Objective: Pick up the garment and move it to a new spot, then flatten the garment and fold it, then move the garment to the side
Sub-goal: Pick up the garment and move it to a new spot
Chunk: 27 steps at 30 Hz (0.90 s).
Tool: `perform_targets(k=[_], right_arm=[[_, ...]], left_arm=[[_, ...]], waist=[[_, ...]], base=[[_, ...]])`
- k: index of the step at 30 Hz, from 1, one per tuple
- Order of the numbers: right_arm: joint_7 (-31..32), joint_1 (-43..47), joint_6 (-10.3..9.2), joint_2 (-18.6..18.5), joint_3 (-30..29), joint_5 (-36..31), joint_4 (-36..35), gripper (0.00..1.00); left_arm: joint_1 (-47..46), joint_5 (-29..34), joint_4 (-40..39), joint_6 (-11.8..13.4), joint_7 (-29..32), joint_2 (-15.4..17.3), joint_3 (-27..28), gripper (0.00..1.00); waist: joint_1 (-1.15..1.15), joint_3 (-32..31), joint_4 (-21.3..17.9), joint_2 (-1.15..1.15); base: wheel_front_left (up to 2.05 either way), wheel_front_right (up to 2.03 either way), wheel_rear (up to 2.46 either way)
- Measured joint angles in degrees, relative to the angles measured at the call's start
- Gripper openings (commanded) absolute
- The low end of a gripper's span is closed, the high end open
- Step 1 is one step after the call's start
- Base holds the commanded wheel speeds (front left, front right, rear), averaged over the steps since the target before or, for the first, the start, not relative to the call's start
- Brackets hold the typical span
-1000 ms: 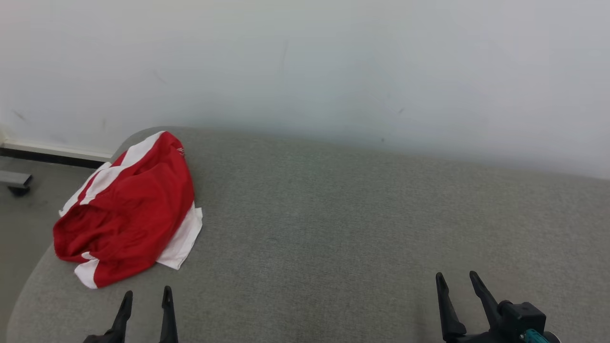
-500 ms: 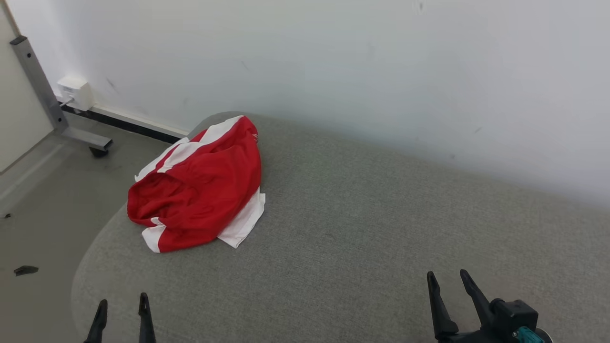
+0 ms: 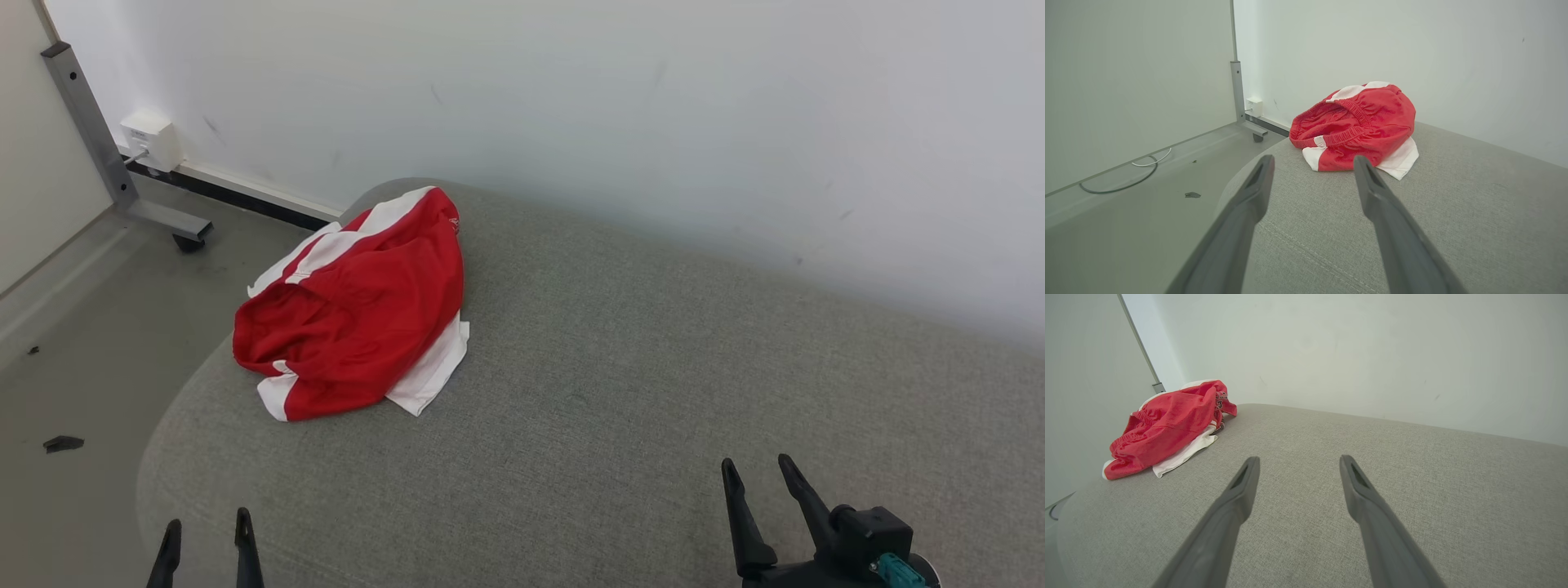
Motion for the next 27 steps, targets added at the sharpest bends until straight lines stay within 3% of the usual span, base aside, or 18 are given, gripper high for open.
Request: perform_targets(k=[4,9,13,27], right_arm=[[-0.01,0.42,-0.01,0.00,-0.07,-0.10,-0.12,1.00],[-0.01,2.13,0.00,-0.01,-1.11,-0.42,-0.77,1.00],[-0.01,2.64,0.00,0.02,-0.22,-0.80,-1.12,1.00],[4.10,-1.44,0.05,0.00,2.60,-6.48,-7.76,1.00]], left_arm=[[-2.88,0.00,3.16,-1.07,0.81,1.13,-0.74,1.00],[-11.95,-1.94,10.50,-3.59,6.37,2.68,-1.68,1.00],[-19.78,-3.71,17.41,-4.05,8.66,4.05,-0.80,1.00],[-39.49,-13.23,35.38,-3.01,15.07,7.62,6.44,1.00]], waist=[[0.00,0.24,0.10,0.00],[0.01,0.72,0.32,0.00],[0.00,0.94,-0.24,0.00],[0.01,6.31,-10.15,0.00]], base=[[0.00,0.00,0.00],[0.00,0.00,0.00],[0.00,0.00,0.00],[0.00,0.00,0.00]])
